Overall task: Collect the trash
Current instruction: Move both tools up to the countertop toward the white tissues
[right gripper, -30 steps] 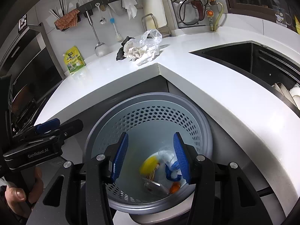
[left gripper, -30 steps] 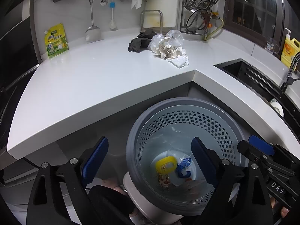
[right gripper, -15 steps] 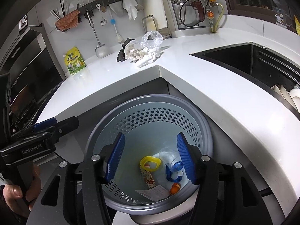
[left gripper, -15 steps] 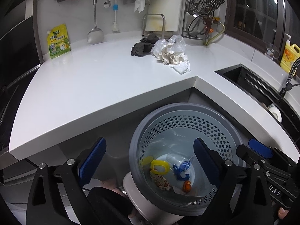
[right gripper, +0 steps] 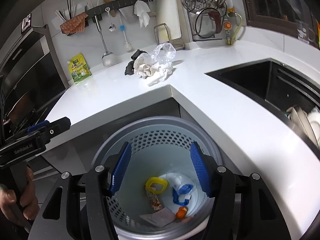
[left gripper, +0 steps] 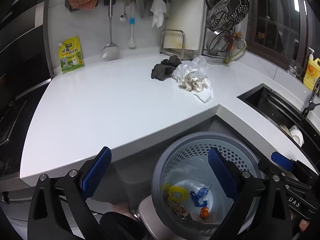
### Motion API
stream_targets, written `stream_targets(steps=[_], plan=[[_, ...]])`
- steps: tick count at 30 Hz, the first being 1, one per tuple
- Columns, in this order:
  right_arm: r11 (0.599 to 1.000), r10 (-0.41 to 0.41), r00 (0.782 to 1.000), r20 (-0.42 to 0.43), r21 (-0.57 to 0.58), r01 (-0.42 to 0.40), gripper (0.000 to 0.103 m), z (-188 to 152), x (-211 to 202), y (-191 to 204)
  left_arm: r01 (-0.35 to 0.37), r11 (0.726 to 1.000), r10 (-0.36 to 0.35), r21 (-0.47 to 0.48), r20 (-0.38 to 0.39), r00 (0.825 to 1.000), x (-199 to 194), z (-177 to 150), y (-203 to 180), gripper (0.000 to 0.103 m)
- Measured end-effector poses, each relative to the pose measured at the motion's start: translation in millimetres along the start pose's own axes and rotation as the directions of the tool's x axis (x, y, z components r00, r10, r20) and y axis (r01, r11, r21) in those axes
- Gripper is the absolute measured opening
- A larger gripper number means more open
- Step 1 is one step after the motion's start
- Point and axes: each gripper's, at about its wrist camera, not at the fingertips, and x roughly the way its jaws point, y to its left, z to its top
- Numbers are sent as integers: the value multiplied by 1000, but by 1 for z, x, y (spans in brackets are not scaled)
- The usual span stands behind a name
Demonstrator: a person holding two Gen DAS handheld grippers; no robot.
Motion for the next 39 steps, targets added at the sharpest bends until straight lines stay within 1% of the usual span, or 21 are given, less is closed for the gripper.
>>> stream_targets(steps=[5,16,21,25,31,34,39], plan=[[1000,-3,1000,12,-23,4,60,24,15,1,-14,1000,14,-7,17,1000,10,18,9,96],[998,-28,1000,-10,-52,27,60,82,70,0,-28,999,29,-47,25,999,57,63,19,96],[996,-27,999,-18,-80,26,60,108,97,3,-23,998,24,-55,13,1000,76,76,19,96],[998,-10,999,-45,-66,7,60,126,118,-1,-35,999,36,-42,13,999,88,83,18,96],[996,-24,996,-86,-89,16,60,140,147,1,-40,998,40,-45,3,999,101,91,21,96],[994,-40,993,-109,-106,28,60,141,159,3,-42,998,42,-47,-5,999,107,93,21,96],[993,-45,992,-117,-115,32,60,144,172,5,-38,998,37,-50,-22,999,117,94,19,96]])
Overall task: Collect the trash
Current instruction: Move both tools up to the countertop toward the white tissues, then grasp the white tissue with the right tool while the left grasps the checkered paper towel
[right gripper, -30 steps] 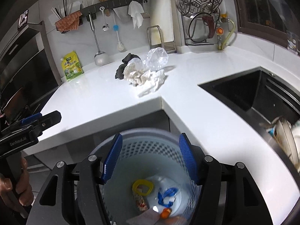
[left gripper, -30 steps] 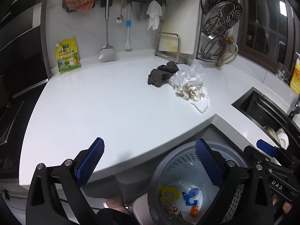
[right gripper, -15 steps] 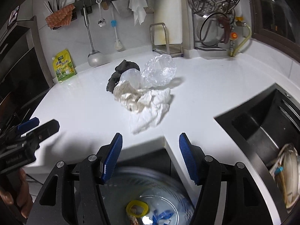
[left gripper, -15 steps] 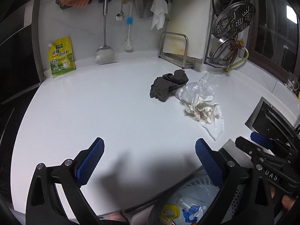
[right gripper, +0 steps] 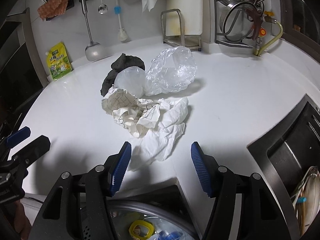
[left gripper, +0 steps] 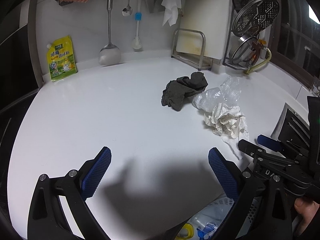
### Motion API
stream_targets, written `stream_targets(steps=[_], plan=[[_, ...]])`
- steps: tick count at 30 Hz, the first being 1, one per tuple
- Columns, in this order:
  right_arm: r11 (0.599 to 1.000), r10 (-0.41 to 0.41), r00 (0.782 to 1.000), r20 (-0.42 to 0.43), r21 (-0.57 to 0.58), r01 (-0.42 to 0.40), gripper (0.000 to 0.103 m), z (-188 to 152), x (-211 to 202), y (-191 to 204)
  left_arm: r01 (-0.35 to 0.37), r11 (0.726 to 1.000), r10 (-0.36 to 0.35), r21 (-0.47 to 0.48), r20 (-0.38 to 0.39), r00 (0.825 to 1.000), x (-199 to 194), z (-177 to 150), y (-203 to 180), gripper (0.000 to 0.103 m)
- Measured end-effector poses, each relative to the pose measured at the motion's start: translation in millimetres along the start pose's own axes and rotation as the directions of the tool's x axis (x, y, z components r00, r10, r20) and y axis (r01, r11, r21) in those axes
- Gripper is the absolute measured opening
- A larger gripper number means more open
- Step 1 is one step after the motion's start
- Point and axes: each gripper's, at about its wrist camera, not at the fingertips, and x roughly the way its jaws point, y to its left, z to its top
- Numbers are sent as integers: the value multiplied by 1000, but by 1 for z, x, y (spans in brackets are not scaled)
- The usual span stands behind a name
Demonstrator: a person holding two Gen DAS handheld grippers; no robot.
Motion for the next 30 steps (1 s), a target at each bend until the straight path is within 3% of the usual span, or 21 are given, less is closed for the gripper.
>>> stream_targets(steps=[1,3,7,9,16,26,30], plan=[[1000,-4,1000,-2,-8,4,58,1,2,1,3,1000,-3,-3,-4,1000,2,0,0,96],[999,-8,1000,-17,-32,8,41,2,8,4,8,1000,-8,-8,-11,1000,5,1,-1,96],[998,1,1000,-20,-57,-2,22,1,9,5,18,1000,-19,-13,-17,1000,8,2,-6,96],[998,7,1000,-15,-57,-8,8,0,7,3,25,1000,-25,-12,-21,999,11,2,-11,96],[1000,27,999,30,9,-27,4,1,-10,-18,47,999,-48,-7,-43,998,21,2,-33,96],[990,-59,994,90,132,47,4,-3,-40,-63,79,997,-79,5,-58,995,37,9,-69,96],[984,-51,994,97,174,34,4,-7,-43,-80,88,996,-88,3,-61,994,44,15,-83,96]])
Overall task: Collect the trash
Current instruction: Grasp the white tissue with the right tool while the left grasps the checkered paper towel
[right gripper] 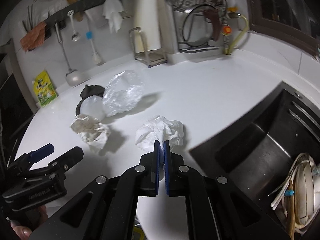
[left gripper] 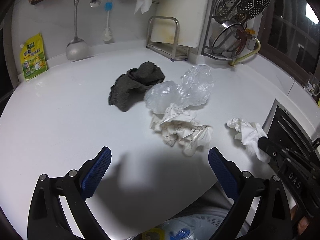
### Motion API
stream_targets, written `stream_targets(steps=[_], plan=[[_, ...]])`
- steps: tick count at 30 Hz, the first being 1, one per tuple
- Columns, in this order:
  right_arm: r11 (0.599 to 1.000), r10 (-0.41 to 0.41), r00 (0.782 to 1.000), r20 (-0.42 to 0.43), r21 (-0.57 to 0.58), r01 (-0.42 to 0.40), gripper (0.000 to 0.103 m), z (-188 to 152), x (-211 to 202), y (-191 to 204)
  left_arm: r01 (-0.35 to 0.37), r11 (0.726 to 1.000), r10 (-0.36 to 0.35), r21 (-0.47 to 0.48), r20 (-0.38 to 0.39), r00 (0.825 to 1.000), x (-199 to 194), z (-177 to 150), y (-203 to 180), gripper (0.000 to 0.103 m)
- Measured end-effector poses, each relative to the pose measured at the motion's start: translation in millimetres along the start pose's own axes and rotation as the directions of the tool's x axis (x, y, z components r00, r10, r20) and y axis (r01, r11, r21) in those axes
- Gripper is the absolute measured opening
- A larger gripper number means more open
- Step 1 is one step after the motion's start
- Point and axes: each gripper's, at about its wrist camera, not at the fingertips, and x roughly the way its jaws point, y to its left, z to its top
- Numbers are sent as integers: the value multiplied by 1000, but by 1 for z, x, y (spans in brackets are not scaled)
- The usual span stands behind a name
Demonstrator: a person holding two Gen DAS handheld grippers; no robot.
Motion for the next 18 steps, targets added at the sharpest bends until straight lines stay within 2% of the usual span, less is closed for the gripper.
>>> stream_targets(steps=[7,12,18], plan=[[999,36,999,21,3,-37,4,0,-5,-3,-69,997,70,-24,29,997,13,16,-12,96],[998,61,998,30,23,-62,4,0,-5,-7,-125,991,124,-52,-22,992,32,20,-15,96],[997,75,996,41,17,-75,4,1,-8,-5,-144,989,143,-29,-50,988,43,20,-23,94]])
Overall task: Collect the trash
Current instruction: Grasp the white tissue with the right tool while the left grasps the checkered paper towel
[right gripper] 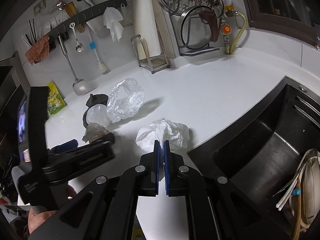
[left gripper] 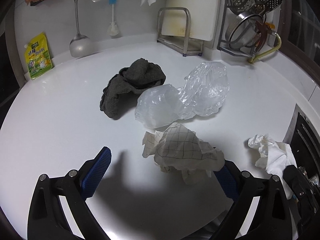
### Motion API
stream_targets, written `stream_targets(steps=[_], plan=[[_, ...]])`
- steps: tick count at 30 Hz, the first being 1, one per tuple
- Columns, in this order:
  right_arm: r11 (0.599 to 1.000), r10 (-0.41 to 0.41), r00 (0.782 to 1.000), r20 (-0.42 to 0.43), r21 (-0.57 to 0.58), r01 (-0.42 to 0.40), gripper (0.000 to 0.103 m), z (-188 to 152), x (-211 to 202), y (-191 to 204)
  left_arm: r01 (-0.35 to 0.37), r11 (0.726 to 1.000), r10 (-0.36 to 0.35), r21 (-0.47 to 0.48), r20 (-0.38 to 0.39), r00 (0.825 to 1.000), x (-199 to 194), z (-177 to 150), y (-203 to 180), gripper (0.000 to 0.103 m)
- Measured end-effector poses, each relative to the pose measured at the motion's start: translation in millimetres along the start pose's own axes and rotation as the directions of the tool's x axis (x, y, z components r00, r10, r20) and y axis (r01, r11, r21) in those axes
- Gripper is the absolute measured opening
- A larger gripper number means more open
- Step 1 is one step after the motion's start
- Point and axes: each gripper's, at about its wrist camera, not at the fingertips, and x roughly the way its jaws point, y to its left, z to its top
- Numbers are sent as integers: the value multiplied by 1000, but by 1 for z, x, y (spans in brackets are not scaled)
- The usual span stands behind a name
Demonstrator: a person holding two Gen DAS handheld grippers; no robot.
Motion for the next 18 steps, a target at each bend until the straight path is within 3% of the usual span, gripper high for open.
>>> stream_targets(steps=[1,3,11,18], plan=[[1000,1,1000,1,-2,-1,4,0,0,0,2,1000,-2,-1,-2,1000,1,0,0,93],[1000,0,1000,2,-4,0,4,0,0,1,14,1000,-14,-1,-13,1000,4,1,-1,76],[1000,4,1000,-3,-7,-4,4,-2,1,0,71,997,-70,17,-22,997,5,1,-3,38],[1000,7,1000,3,-10,-7,4,-2,0,0,95,995,-95,15,8,995,-11,-5,14,31]])
